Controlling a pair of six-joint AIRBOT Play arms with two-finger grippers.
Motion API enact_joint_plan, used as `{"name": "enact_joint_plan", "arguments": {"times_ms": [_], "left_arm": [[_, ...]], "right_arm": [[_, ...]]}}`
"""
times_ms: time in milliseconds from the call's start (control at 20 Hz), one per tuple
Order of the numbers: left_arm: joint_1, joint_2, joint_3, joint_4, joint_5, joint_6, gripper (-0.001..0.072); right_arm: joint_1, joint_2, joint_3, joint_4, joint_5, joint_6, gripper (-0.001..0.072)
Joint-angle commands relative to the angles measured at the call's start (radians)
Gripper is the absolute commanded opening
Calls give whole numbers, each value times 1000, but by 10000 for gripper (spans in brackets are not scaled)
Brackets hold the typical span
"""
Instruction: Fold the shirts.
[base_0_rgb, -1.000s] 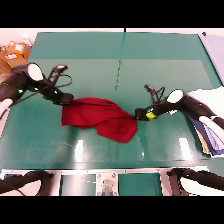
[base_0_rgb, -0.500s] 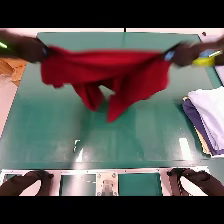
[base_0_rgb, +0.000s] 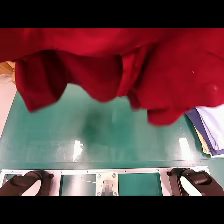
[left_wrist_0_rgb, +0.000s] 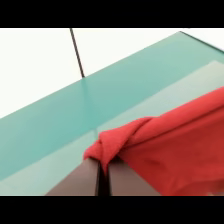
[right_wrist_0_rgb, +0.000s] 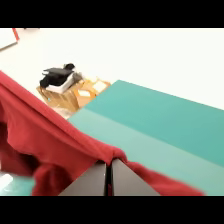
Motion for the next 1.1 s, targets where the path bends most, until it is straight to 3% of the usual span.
{"name": "enact_joint_plan", "arguments": {"times_ms": [0, 200, 450, 650, 850, 900, 950, 1000, 1050], "left_arm": [[1, -59, 22, 26, -6, 12, 25], [1, -230, -52, -3, -12, 26, 25], [1, -594, -253, -132, 71, 115, 26], [1, -885, -281, -137, 173, 116, 26], [2, -954, -279, -137, 302, 108, 28], [2, -952, -266, -135, 303, 108, 148], [7, -952, -238, -131, 278, 98, 460], [16, -952, -200, -122, 237, 71, 519], [30, -951, -157, -112, 181, 61, 519]], "right_arm": [[0, 3, -48, -61, 5, 19, 12], [0, -86, -289, -96, -51, -13, 13], [0, -378, -615, -95, -314, -37, 12], [0, -708, -650, -87, -433, -37, 12], [-10, -871, -601, -74, -470, -34, 24], [-23, -871, -583, -74, -465, -33, 125], [-41, -870, -549, -74, -435, -33, 202], [-71, -864, -505, -78, -375, -34, 212], [-106, -855, -465, -81, -301, -34, 212]]}}
